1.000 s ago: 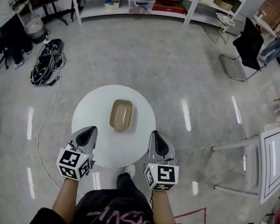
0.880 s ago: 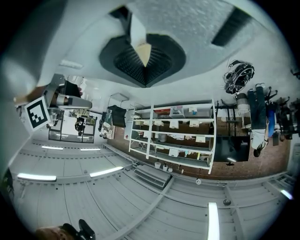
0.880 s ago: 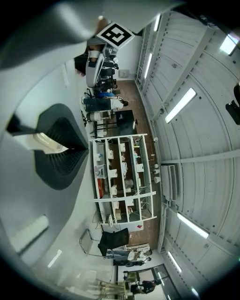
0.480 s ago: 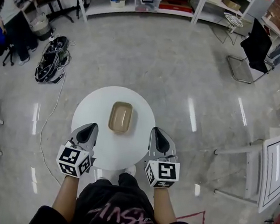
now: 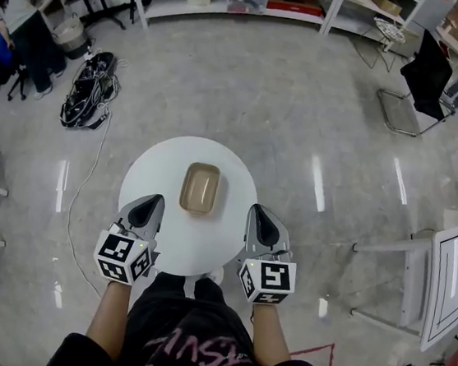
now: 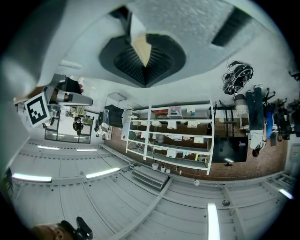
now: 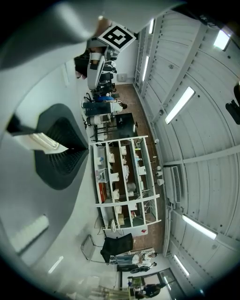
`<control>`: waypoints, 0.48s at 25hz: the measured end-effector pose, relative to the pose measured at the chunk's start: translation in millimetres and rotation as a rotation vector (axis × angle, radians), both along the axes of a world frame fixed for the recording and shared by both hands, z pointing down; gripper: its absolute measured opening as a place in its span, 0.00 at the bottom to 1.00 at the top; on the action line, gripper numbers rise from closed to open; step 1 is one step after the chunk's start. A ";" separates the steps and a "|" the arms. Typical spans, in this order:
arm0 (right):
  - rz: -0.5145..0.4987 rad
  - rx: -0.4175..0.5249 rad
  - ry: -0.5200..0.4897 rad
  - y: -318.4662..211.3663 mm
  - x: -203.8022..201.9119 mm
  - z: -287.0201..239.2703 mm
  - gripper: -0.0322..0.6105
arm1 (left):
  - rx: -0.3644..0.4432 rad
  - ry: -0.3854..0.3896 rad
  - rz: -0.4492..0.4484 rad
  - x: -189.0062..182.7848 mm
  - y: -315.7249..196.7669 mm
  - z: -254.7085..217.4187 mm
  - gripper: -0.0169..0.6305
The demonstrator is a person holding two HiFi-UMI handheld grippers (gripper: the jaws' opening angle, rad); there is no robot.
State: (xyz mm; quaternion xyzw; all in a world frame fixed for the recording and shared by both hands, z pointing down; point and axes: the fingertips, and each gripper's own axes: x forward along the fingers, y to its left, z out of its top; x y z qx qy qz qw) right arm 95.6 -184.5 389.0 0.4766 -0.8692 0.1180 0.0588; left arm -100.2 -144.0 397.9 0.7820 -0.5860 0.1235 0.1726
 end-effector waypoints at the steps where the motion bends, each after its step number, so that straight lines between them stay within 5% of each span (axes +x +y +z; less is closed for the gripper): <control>1: 0.000 0.000 0.001 -0.3 -0.8 0.3 0.07 | 0.000 0.002 -0.001 -0.6 -0.5 0.5 0.02; 12: -0.003 -0.014 0.022 -7.4 -21.1 15.1 0.07 | -0.007 0.028 0.000 -16.8 -15.2 19.2 0.02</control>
